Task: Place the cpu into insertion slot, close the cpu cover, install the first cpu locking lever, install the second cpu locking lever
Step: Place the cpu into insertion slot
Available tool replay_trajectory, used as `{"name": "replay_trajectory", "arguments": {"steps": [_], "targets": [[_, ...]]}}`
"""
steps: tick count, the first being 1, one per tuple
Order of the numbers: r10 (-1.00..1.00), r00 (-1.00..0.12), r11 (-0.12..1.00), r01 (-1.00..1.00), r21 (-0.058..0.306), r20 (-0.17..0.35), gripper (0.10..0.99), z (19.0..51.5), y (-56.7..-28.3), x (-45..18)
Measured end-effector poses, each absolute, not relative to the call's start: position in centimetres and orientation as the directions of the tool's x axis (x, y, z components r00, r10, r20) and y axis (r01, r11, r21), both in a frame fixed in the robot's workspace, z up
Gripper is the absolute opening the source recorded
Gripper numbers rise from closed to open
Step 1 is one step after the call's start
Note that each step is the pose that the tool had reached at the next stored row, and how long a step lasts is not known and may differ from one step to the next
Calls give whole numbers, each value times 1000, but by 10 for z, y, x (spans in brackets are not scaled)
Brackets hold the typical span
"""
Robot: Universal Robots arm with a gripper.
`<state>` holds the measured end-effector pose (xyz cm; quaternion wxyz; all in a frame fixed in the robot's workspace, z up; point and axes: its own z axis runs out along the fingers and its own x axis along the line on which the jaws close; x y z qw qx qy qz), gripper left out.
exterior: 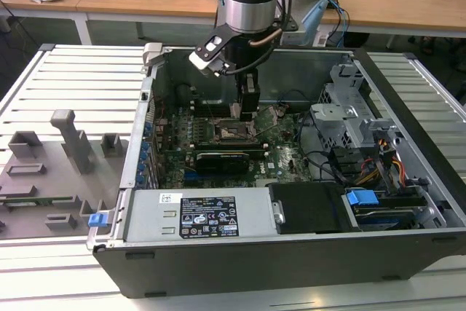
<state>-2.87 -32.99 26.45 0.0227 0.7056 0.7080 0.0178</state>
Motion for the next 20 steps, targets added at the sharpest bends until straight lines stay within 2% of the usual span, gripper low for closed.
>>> {"name": "replay_trajectory", "arguments": {"steps": [20], "targets": [[1000,-3,4,998,57,-7,537,232,-324,-37]]}}
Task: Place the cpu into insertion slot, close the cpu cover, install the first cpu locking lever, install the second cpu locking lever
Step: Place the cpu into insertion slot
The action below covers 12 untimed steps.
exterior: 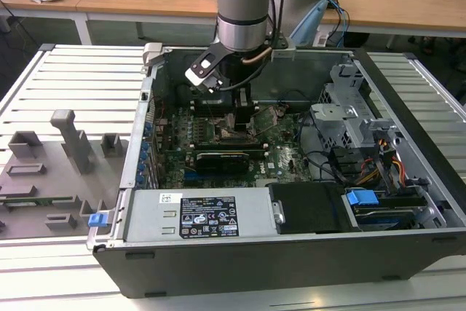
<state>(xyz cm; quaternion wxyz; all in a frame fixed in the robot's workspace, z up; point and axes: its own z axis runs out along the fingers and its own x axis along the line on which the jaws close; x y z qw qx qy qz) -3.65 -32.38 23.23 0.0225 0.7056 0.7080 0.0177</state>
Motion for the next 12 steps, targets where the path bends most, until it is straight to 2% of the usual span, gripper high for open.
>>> {"name": "replay_trajectory", "arguments": {"steps": [12], "targets": [[1000,-2,2,998,57,-7,537,217,-320,-41]]}}
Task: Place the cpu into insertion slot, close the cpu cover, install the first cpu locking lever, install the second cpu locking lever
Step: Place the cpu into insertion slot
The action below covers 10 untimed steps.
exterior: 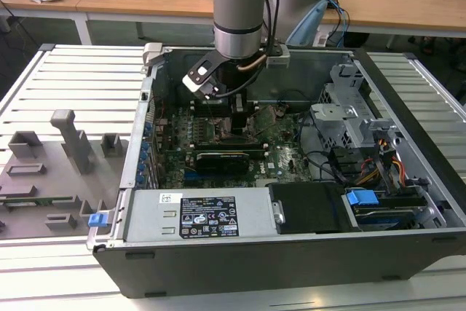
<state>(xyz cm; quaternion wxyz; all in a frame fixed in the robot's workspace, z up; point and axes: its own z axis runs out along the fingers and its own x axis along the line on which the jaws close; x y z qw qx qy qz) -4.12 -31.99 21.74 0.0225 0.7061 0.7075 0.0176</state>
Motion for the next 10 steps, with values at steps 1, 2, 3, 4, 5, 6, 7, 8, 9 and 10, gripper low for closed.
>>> {"name": "replay_trajectory", "arguments": {"steps": [1,2,3,4,5,6,7,8,9,10], "targets": [[1000,-2,2,998,57,-7,537,216,-319,-41],[1000,4,-4,998,56,-7,537,214,-317,-41],[1000,9,-9,998,56,-7,537,213,-317,-41],[1000,16,-15,998,55,-7,537,212,-316,-42],[1000,19,-19,998,55,-7,537,211,-316,-42],[1000,19,-19,998,55,-7,537,210,-316,-42],[1000,20,-19,998,55,-7,537,209,-316,-42],[1000,20,-20,998,55,-7,537,208,-316,-42],[1000,20,-20,998,55,-7,537,207,-316,-42],[1000,20,-20,998,55,-7,537,206,-315,-42]]}}
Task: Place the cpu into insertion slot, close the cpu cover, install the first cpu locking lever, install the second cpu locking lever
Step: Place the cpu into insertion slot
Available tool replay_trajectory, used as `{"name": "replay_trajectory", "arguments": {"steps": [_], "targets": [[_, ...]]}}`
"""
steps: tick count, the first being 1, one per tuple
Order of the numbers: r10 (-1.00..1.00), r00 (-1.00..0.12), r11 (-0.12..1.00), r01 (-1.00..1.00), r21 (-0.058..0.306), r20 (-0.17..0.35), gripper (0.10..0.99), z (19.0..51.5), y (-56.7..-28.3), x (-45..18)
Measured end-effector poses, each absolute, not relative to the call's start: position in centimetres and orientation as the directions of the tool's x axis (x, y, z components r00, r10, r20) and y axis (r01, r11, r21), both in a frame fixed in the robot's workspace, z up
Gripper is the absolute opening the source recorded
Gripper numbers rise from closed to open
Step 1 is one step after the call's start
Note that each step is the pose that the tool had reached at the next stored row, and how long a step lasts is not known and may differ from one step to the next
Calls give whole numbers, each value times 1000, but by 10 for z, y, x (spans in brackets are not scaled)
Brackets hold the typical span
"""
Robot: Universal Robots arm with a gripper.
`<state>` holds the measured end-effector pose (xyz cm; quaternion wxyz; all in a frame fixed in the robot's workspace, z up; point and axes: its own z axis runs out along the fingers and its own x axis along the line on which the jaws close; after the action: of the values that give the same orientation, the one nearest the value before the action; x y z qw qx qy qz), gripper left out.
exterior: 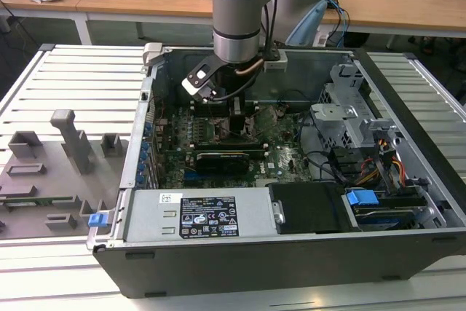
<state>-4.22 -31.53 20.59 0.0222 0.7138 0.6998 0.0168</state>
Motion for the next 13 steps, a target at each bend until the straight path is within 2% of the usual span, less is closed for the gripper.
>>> {"name": "replay_trajectory", "arguments": {"steps": [13], "targets": [[1000,20,-20,998,55,-7,537,202,-315,-43]]}}
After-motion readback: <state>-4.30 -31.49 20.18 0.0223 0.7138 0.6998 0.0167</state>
